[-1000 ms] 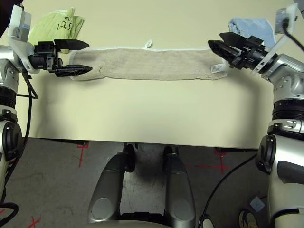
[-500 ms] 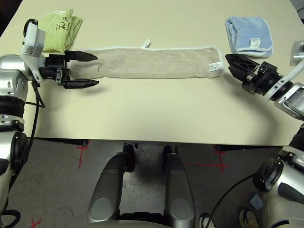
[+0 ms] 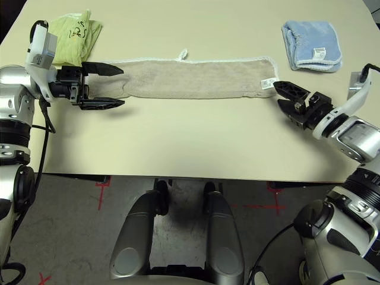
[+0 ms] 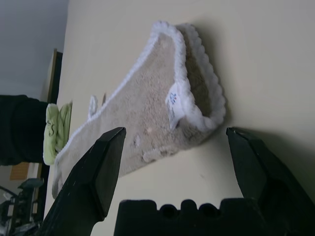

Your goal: Fold the towel and set it aside.

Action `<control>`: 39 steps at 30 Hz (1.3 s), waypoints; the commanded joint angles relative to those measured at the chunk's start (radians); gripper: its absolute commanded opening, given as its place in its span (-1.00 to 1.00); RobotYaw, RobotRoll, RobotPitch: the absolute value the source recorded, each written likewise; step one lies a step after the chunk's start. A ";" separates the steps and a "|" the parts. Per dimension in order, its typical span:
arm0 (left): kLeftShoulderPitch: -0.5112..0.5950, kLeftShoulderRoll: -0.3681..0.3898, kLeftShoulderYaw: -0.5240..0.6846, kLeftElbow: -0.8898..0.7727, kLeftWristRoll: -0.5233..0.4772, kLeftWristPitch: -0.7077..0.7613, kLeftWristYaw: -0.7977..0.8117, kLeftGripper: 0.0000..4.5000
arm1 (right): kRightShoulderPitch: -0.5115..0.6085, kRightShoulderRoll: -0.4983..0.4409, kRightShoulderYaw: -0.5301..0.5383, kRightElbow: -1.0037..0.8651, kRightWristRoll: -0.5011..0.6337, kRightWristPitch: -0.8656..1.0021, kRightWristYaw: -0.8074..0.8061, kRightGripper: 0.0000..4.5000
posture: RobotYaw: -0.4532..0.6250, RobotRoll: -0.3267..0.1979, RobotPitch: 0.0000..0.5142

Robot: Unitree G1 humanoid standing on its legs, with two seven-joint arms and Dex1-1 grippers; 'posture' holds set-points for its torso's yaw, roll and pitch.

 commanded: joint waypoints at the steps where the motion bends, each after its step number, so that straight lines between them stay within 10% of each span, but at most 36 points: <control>1: 0.010 0.007 -0.008 -0.020 -0.002 0.004 -0.006 1.00 | 0.009 0.010 0.030 0.040 -0.025 -0.056 -0.022 0.99 | -0.16 0.25 0.54; 6: 0.015 0.015 -0.009 -0.024 -0.001 0.005 -0.010 1.00 | 0.025 0.000 0.051 0.060 -0.021 -0.105 -0.029 0.73 | -0.16 0.25 0.54; 16: 0.014 0.008 -0.008 0.037 0.018 -0.051 0.003 1.00 | 0.069 0.008 0.038 0.011 0.033 -0.120 -0.065 -0.95 | -0.20 0.25 0.53; 39: -0.016 -0.019 -0.015 0.133 0.027 -0.111 0.026 1.00 | 0.230 -0.191 0.028 0.022 0.080 -0.319 0.106 -0.99 | -0.26 0.25 0.48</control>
